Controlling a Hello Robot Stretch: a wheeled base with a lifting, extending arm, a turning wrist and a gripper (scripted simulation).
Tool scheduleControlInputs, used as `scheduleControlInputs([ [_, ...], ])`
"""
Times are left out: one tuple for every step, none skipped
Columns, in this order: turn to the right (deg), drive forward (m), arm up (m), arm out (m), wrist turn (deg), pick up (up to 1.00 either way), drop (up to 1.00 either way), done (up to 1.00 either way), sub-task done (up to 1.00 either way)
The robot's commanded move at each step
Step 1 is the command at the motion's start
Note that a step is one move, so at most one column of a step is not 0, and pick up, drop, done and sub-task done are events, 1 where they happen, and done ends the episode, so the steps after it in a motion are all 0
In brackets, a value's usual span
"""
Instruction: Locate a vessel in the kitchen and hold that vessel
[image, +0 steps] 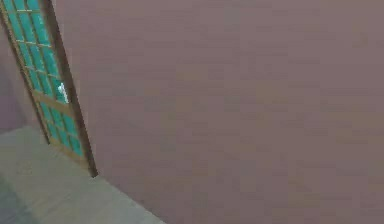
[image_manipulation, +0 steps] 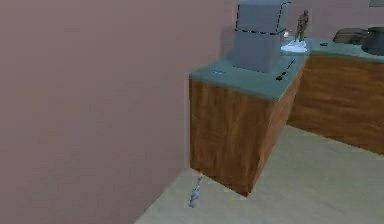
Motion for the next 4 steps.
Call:
scheduleControlInputs([
  [-45.0, 0.0, 0.0, 0.0, 0.0, 0.0, 0.0, 0.0, 0.0],
  [-45.0, 0.0, 0.0, 0.0, 0.0, 0.0, 0.0, 0.0, 0.0],
  [-45.0, 0.0, 0.0, 0.0, 0.0, 0.0, 0.0, 0.0, 0.0],
  [-21.0, 0.0, 0.0, 0.0, 0.0, 0.0, 0.0, 0.0, 0.0],
])
